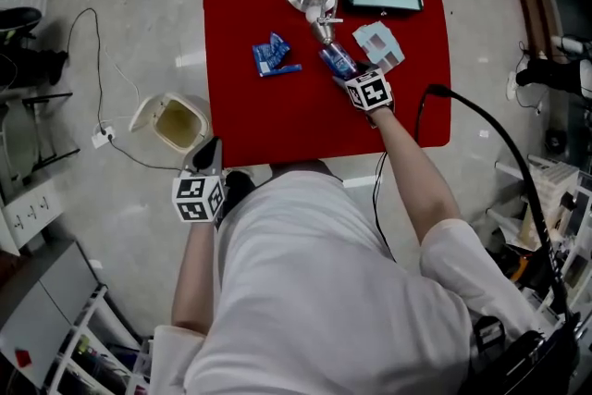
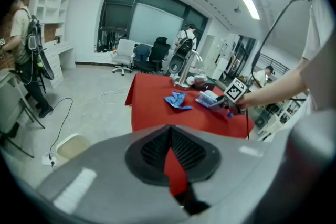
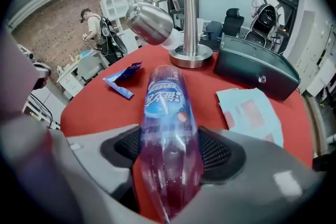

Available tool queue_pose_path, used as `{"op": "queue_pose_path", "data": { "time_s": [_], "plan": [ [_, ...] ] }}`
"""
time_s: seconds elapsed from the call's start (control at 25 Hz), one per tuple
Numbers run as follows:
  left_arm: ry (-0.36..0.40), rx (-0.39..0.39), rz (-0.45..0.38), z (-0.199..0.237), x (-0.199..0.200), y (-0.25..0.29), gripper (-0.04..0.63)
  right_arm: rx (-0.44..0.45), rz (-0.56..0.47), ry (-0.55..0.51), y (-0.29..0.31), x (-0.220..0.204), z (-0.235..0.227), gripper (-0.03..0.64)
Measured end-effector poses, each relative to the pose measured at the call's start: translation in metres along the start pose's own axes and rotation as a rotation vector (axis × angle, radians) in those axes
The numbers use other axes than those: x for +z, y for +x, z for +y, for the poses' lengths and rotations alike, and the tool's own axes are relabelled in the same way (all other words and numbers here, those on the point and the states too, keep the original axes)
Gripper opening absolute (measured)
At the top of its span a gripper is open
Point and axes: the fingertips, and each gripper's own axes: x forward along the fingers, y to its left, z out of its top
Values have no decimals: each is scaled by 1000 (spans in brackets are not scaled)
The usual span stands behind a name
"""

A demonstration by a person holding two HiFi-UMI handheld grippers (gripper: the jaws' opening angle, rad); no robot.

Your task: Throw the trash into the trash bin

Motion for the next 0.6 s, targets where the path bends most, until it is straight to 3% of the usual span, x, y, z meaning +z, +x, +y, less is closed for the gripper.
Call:
{"op": "queue_pose_path", "data": {
  "time_s": [0.6],
  "plan": [
    [-49,55,-47,39,-26,-38,5,74,-4,-22,-5,11,78,325]
  ]
}}
